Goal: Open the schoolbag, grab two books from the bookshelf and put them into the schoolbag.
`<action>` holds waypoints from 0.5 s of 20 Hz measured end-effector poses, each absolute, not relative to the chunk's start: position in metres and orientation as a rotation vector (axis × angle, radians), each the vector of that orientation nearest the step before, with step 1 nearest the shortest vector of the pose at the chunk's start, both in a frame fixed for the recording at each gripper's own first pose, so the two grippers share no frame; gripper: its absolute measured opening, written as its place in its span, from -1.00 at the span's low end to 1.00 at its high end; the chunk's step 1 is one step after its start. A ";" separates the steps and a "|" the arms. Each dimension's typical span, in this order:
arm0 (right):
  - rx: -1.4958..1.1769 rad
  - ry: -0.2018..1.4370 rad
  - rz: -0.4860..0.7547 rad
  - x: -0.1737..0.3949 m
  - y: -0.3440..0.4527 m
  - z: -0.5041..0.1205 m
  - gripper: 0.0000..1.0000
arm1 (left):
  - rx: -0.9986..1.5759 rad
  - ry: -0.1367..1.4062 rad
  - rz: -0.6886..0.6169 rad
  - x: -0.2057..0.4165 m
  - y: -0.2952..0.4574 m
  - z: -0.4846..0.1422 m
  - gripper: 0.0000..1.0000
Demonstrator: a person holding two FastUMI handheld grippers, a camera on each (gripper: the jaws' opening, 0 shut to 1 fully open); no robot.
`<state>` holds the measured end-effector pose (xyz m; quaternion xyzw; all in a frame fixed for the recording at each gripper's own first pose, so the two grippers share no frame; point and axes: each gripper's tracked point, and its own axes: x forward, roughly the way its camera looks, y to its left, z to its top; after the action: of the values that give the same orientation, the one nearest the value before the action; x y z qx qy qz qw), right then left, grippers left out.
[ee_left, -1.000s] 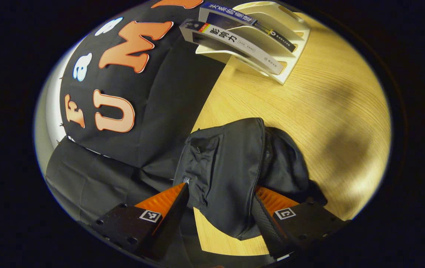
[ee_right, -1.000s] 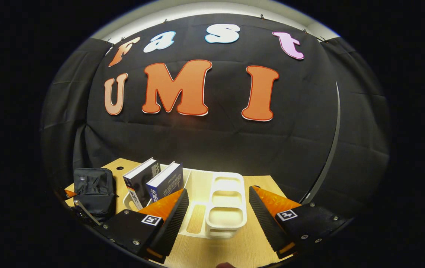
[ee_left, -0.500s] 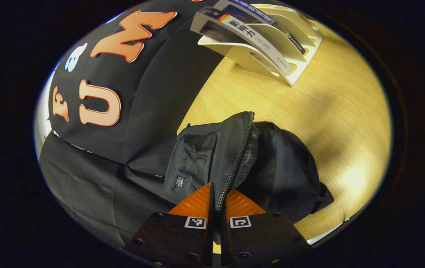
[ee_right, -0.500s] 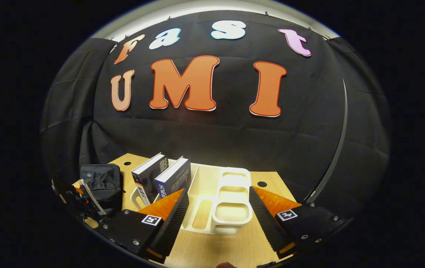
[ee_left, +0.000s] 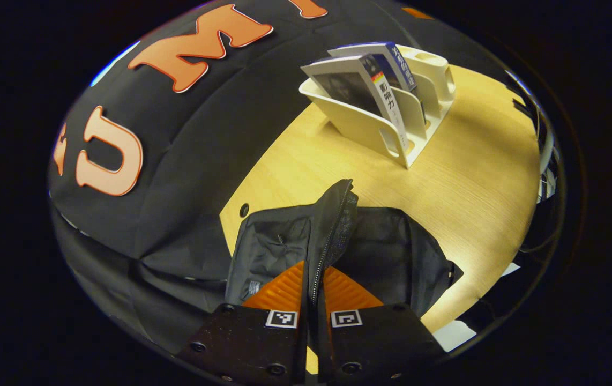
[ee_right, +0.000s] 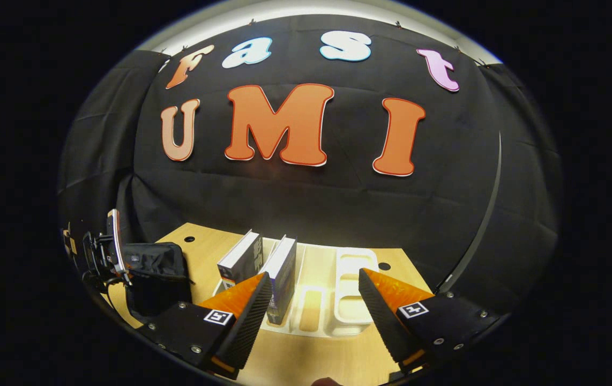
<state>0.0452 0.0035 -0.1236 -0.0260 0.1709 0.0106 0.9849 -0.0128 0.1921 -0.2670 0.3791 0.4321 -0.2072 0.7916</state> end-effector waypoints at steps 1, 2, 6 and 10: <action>-0.051 0.363 -0.009 0.044 0.015 -0.121 0.92 | 0.801 0.923 -0.492 -0.010 0.198 -0.260 -0.82; -0.054 0.381 -0.026 0.042 0.028 -0.118 0.92 | 0.775 0.922 -0.535 -0.005 0.201 -0.254 -0.82; -0.062 0.454 -0.052 0.042 0.081 -0.108 0.92 | 0.675 0.938 -0.678 0.015 0.215 -0.240 -0.86; -0.054 0.594 -0.009 0.052 0.124 -0.103 0.94 | 0.595 0.991 -0.737 0.024 0.229 -0.224 -0.87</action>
<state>0.0517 0.1243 -0.1026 -0.0268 0.2929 -0.0042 0.9558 0.0239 0.2290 -0.2245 0.2748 0.4577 -0.3401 0.7742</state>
